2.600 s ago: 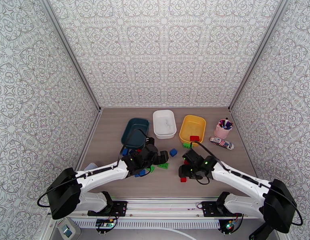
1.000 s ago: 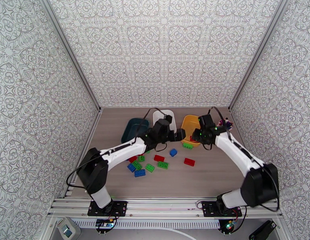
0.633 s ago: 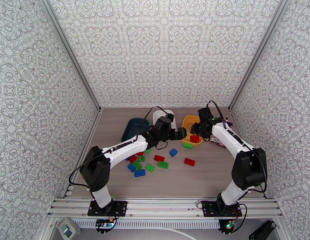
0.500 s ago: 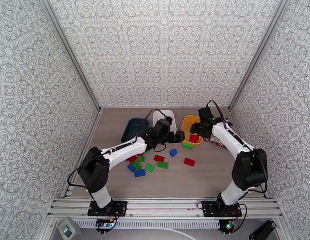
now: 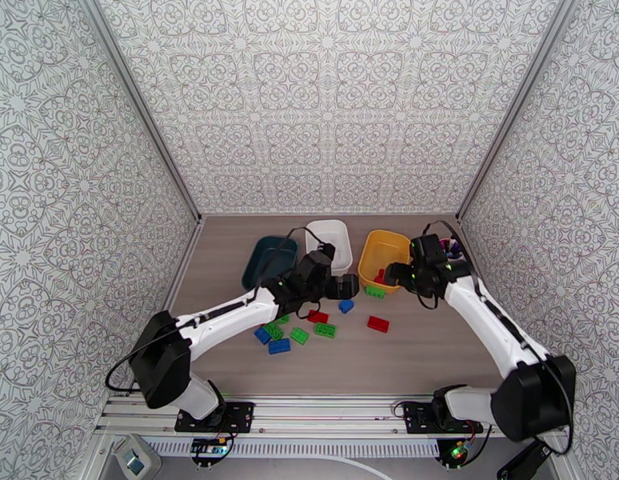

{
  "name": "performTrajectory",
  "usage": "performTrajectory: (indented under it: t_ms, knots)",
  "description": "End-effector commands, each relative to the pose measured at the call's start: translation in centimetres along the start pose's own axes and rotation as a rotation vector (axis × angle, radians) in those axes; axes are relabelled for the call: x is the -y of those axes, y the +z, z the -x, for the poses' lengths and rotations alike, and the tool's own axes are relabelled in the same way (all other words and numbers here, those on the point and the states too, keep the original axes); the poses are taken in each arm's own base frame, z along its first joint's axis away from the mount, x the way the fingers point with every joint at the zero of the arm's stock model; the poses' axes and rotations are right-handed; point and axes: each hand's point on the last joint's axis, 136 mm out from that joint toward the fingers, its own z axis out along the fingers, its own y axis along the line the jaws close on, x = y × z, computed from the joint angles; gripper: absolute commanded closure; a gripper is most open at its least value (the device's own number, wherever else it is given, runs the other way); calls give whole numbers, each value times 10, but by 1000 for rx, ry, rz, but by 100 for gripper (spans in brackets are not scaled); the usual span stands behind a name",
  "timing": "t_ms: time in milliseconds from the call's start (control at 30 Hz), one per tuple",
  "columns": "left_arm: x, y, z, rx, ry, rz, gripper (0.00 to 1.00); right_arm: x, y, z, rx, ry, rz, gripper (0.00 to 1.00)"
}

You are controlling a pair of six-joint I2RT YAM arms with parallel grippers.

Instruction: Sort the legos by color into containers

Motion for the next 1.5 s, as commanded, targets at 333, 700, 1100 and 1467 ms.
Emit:
performTrajectory:
  t_ms: [333,700,1100,1467]
  knots:
    - [-41,-30,-45,10,-88,92,1,-8,18,-90,-157,-50,119,16]
    - [-44,-27,-66,0,-127,99,1,-14,64,-125,-267,-111,74,10]
    - [-50,-27,-71,3,-136,115,1,-17,89,-125,-274,-60,-23,7]
    - [-56,-26,-73,5,-145,115,1,-32,104,-115,-264,-133,-132,13]
